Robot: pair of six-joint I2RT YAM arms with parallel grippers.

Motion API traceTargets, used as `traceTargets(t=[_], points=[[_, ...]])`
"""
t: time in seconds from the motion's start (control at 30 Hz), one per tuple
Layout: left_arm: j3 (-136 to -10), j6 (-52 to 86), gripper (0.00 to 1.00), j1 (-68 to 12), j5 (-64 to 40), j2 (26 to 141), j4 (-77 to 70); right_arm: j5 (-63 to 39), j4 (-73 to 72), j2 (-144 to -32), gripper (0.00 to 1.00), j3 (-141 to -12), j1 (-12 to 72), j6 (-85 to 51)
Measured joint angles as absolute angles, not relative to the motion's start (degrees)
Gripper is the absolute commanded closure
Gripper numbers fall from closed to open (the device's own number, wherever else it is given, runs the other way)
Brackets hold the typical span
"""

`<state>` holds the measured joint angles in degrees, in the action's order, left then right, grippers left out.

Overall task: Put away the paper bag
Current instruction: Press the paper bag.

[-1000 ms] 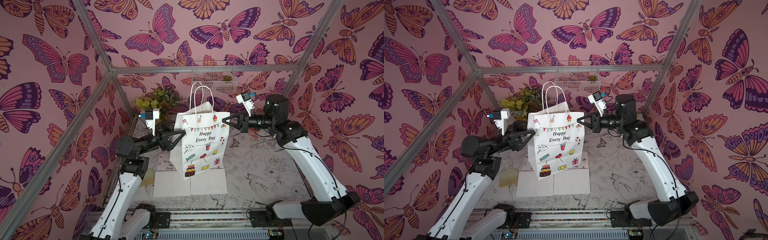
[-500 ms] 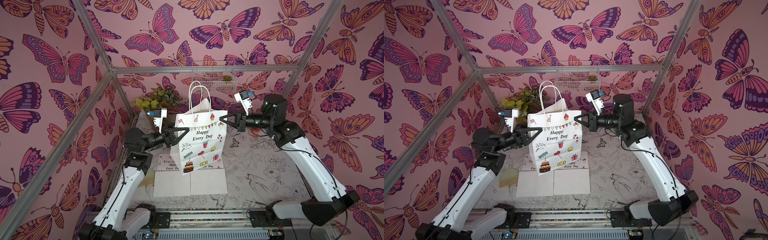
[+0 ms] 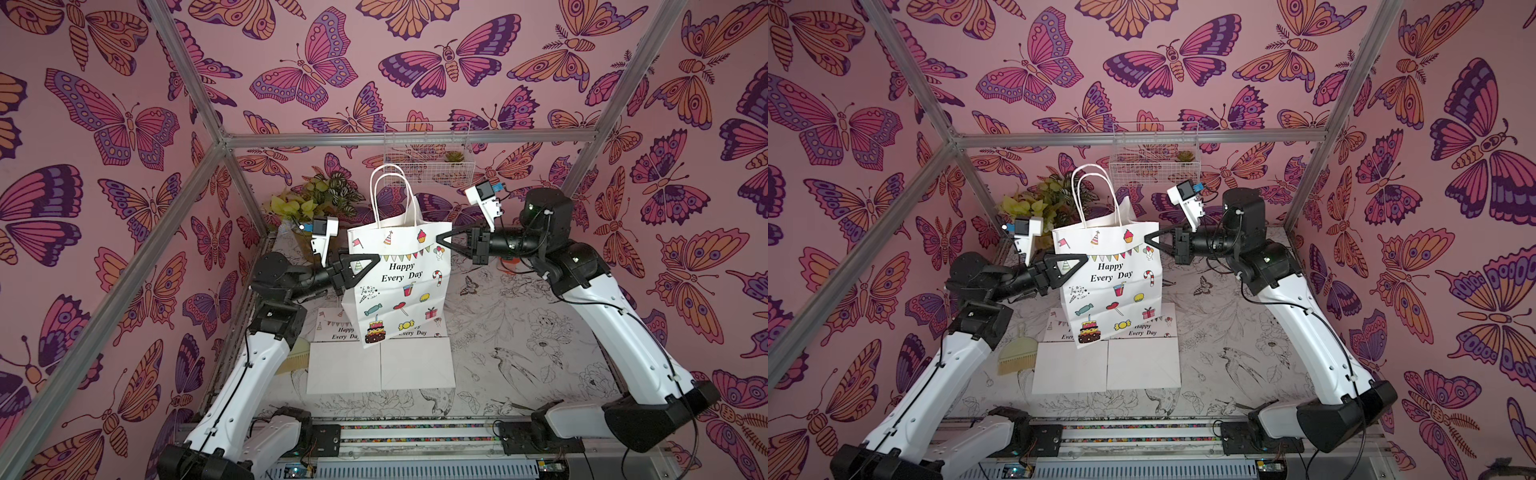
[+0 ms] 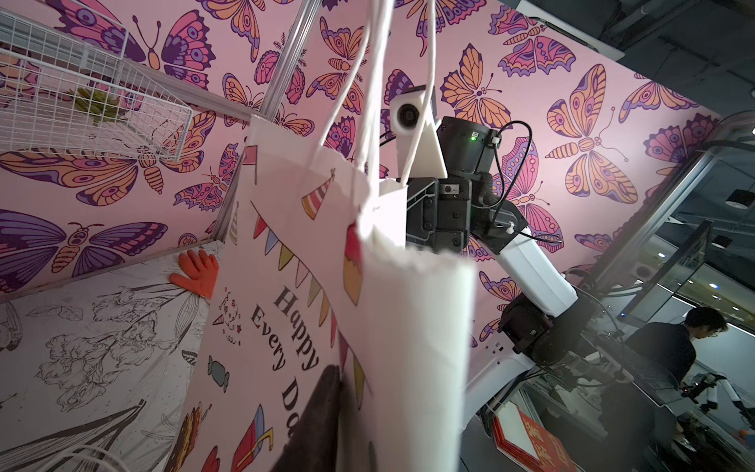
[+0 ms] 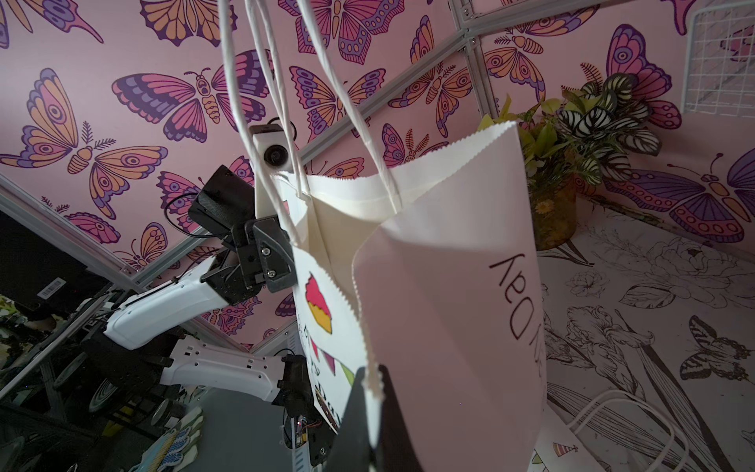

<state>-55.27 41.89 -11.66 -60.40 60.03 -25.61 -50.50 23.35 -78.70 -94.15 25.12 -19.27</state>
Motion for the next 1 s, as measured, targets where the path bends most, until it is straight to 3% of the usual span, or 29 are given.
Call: traceTargets(t=[0.03,0.13,0.17,0.3,0.5,0.87,1.0], points=[[-55.3,41.8,0.75,-11.7,-60.4,60.0,-25.6,-50.5,23.4,-78.7,1.00,-94.1,25.2,-19.3],[-55.3,41.3,0.41,-11.7,-60.6,60.0,-25.4,-50.1,23.4,-78.7,1.00,-94.2,25.3,-19.2],[-55.4,41.2,0.35,-11.8,-60.7,60.0,-25.3,-49.8,23.6,-78.7,1.00,-94.3,25.3,-19.1],[-55.5,41.4,0.30,-12.1,-61.7,59.9,-25.1,-47.7,24.8,-78.7,1.00,-95.4,25.4,-18.4],[-55.6,41.3,0.34,-12.4,-61.6,58.3,-24.9,-45.6,27.9,-79.2,1.00,-97.4,25.7,-17.3],[-56.5,40.8,0.62,-12.4,-60.8,57.6,-22.7,-44.0,32.3,-81.7,1.00,-100.4,27.3,-14.7],[-56.5,40.8,0.81,-12.4,-60.4,58.7,-22.1,-43.9,32.4,-81.7,1.00,-100.5,27.6,-14.7]])
